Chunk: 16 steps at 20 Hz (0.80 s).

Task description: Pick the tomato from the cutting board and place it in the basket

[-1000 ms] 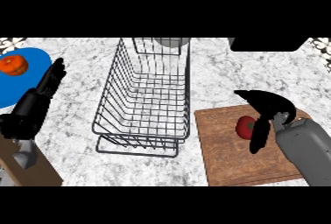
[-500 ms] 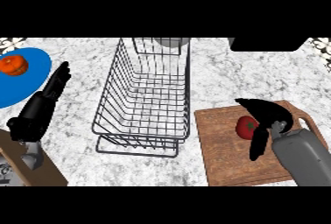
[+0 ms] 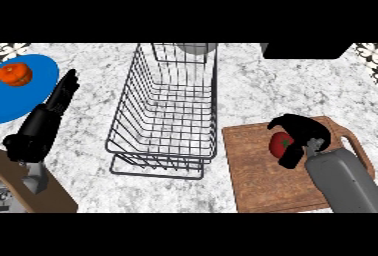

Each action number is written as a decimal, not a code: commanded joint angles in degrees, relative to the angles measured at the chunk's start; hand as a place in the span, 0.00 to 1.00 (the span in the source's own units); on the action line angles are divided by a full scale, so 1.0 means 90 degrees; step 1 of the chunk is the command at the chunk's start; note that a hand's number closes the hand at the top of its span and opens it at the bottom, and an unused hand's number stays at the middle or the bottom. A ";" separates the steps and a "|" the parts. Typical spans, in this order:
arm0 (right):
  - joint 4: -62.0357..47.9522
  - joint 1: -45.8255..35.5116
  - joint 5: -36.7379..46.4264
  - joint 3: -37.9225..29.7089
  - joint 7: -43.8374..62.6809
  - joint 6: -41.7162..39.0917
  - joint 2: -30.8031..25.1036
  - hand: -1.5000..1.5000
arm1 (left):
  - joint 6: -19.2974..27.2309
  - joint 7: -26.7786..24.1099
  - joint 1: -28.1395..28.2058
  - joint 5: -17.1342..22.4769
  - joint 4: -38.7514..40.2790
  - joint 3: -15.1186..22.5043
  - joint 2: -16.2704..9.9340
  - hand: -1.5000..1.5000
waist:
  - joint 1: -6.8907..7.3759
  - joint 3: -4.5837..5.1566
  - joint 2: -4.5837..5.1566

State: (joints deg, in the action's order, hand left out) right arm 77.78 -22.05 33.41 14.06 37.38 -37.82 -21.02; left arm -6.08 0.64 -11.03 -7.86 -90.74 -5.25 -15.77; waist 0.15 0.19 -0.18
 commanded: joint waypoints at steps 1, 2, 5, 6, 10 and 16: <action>-0.0309 -0.0151 0.0107 -0.0172 -0.0168 -0.0044 0.0284 1.00 | -0.0239 0.0007 -0.0382 0.0123 0.0392 -0.0356 -0.0243 0.50 | -0.0006 -0.0021 0.0024; -0.0186 0.0255 0.0250 -0.0075 -0.0579 0.0155 0.0115 1.00 | 0.0192 0.0027 0.0016 -0.0305 -0.0129 0.0153 0.0246 0.50 | -0.0007 -0.0022 0.0019; -0.0594 0.0041 0.0658 0.0097 -0.1047 0.0350 0.0064 1.00 | 0.0039 0.0360 -0.0649 -0.0142 0.0289 -0.0021 0.0158 0.50 | -0.0010 -0.0023 0.0026; -0.1168 -0.0202 0.0891 0.0149 -0.1406 0.0618 0.0030 1.00 | -0.0015 -0.0162 0.0096 -0.0196 -0.0030 0.0041 0.0177 0.50 | 0.0047 -0.0023 0.0031; -0.1153 -0.0337 0.1087 -0.0099 -0.1983 0.0706 -0.0334 1.00 | 0.0092 -0.0150 -0.0281 -0.0332 0.0322 -0.0045 0.0216 0.50 | 0.0008 -0.0023 0.0031; -0.1910 -0.0153 0.2012 -0.0101 -0.3459 0.2628 -0.1037 1.00 | -0.0212 -0.0173 -0.0225 -0.0080 0.0296 -0.0191 0.0104 0.50 | 0.0046 -0.0028 0.0053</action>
State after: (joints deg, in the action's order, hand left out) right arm 66.56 -23.61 46.51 13.36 12.84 -22.86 -27.35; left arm -7.53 0.16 -12.41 -9.07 -89.39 -6.37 -14.62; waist 0.58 0.24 -0.20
